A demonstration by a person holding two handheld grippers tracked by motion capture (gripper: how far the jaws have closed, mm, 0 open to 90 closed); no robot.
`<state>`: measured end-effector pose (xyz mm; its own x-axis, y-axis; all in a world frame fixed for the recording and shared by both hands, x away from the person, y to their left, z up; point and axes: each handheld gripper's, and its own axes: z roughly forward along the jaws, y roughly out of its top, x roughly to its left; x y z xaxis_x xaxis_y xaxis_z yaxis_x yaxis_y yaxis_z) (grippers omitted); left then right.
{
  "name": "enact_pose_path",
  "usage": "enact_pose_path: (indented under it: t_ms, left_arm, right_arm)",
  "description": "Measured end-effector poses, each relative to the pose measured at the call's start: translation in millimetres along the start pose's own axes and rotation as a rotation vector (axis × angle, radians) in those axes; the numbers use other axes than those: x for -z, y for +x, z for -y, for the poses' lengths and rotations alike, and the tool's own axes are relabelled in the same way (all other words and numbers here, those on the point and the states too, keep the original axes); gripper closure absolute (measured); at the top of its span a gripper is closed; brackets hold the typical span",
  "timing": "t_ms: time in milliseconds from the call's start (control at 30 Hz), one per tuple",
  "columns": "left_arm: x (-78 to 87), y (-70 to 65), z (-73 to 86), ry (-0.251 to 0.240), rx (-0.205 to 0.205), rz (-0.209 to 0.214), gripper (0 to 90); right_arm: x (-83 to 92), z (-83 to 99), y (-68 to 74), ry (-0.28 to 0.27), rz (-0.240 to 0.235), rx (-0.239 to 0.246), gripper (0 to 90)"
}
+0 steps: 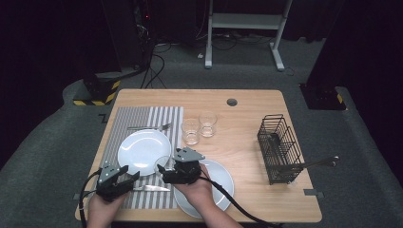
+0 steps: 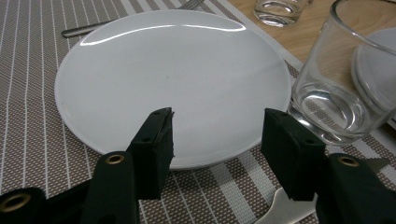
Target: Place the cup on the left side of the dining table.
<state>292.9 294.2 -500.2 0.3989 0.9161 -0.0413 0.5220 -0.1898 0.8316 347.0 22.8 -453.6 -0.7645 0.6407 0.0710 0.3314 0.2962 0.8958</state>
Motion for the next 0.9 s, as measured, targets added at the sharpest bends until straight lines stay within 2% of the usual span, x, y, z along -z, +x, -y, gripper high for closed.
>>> enact_pose_path:
  t_ms: [367,667,900]
  left_arm:
    - [-2.5,-3.1,1.1,0.007,-0.01,0.015,44.0]
    - [-5.3,-6.5,2.2,0.018,-0.02,0.021,43.9]
    - [-6.9,-10.2,3.3,0.002,-0.033,0.038,43.9]
  right_arm:
    - [22.3,7.3,-26.4,-0.003,0.073,-0.024,19.1]
    - [39.0,24.7,-50.2,0.023,0.141,-0.046,24.2]
    - [58.8,43.4,-72.9,0.042,0.226,-0.058,29.8]
